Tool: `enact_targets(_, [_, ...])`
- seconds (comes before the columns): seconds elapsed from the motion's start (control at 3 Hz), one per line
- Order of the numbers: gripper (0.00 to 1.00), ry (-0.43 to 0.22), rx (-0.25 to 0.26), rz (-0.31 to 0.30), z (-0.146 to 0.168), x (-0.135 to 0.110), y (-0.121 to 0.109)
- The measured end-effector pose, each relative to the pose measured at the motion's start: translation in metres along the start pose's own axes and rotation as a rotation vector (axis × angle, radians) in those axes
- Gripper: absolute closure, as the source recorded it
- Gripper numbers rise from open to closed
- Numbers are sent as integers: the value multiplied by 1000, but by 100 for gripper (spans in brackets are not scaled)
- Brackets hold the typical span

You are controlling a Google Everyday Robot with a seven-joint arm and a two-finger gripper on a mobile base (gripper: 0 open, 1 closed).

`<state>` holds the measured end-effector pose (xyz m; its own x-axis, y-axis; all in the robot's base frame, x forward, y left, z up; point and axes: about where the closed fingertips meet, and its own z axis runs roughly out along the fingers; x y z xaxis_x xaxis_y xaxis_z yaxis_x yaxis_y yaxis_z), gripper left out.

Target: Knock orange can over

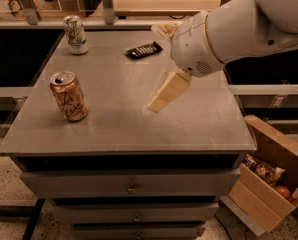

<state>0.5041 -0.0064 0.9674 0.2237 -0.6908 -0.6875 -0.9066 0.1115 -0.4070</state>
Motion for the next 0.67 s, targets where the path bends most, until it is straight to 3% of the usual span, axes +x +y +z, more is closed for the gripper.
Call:
enact_targets(0.33, [0, -80, -38, 48, 40, -2, -2])
enact_targets(0.67, [0, -186, -81, 142, 91, 1, -11])
